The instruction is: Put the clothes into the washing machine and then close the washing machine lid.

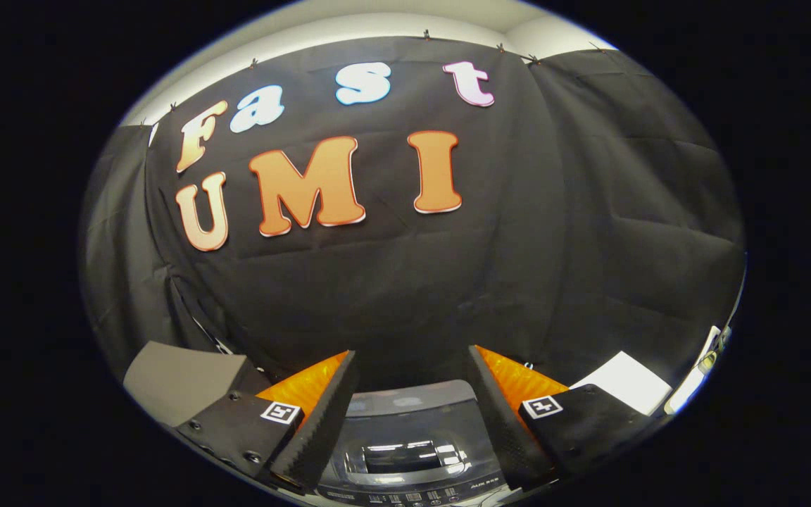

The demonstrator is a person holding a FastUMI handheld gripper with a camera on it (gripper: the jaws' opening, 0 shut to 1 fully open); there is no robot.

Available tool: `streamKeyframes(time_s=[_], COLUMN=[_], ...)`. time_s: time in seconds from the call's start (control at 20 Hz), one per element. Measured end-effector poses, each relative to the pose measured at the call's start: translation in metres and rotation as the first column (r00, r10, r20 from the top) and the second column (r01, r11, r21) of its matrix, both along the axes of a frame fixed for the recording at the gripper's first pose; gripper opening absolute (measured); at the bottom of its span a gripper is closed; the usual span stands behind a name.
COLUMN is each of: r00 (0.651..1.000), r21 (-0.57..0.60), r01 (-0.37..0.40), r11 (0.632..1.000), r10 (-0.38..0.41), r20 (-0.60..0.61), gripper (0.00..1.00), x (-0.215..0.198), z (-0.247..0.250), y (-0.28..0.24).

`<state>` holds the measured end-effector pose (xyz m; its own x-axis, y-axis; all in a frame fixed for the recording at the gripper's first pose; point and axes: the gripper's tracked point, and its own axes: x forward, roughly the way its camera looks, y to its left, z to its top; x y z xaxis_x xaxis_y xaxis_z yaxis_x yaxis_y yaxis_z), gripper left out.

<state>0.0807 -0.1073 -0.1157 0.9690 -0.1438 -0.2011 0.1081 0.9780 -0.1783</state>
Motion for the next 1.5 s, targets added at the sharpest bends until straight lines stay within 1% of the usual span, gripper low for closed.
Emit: streamKeyframes(time_s=[0.25,0.5,0.7,1.5], r00=[0.997,0.993,0.992,0.992], r21=[-0.043,-0.04,-0.048,-0.041], r01=[-0.015,-0.018,-0.02,-0.029], r11=[0.999,0.999,0.999,0.999], r10=[0.018,0.022,0.026,0.034], r20=[0.074,0.117,0.124,0.12], gripper=[0.99,0.99,0.99,0.99], x=[-0.009,-0.019,-0.022,-0.021], z=[0.053,0.087,0.094,0.087], y=[0.012,0.022,0.025,0.028])
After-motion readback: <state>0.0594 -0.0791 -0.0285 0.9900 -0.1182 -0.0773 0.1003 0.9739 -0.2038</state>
